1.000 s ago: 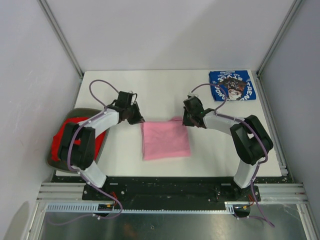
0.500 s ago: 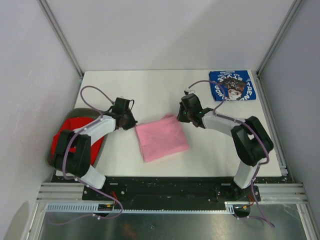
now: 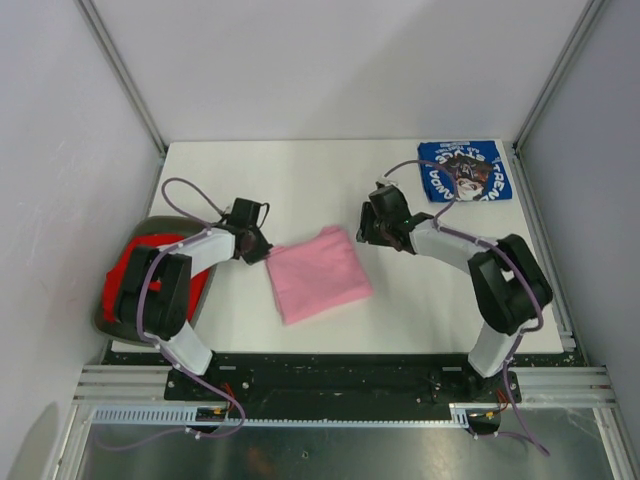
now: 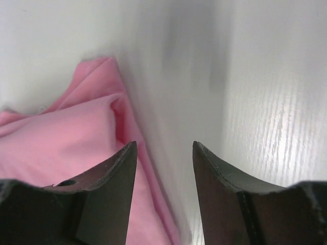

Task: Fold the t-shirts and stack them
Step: Fold the long partially folded tshirt into a neat square, then smooth out wrinkles on the folded tshirt

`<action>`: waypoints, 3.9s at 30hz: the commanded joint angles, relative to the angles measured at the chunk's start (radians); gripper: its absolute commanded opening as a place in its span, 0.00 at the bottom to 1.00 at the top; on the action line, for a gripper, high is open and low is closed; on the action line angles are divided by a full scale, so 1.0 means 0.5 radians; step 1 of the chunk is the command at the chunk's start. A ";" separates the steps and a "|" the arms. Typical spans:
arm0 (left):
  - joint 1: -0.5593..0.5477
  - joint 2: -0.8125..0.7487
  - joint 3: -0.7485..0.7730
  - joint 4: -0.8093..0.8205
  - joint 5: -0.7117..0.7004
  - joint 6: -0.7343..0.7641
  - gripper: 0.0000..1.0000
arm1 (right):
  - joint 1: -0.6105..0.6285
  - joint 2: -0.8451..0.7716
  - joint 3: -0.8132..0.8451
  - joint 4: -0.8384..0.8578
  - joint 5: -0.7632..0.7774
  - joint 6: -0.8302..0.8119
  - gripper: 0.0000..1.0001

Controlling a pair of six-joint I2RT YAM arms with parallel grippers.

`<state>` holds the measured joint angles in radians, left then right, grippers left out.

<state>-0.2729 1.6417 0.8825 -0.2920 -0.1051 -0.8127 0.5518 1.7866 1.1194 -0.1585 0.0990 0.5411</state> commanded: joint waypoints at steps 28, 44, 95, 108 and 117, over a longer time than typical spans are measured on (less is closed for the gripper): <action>0.027 0.183 0.828 -0.254 0.282 0.565 0.51 | 0.094 -0.051 0.105 0.154 -0.174 -0.139 0.39; -0.557 -0.153 0.183 -0.162 0.367 0.302 0.19 | 0.035 0.063 0.130 0.031 -0.200 -0.174 0.25; -0.635 -0.361 0.057 -0.090 0.546 0.319 0.24 | -0.352 -0.233 0.011 -0.253 -0.018 -0.018 0.31; -0.638 -0.505 0.038 -0.091 0.708 0.361 0.25 | -0.754 0.322 0.553 -0.177 0.505 0.072 0.34; -0.637 -0.485 0.041 -0.091 0.725 0.396 0.25 | -0.811 0.599 0.851 -0.259 0.586 0.080 0.34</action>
<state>-0.5934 1.4239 0.9051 -0.3466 0.2394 -0.6449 0.1616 2.0586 1.4734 -0.2794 0.3347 0.5686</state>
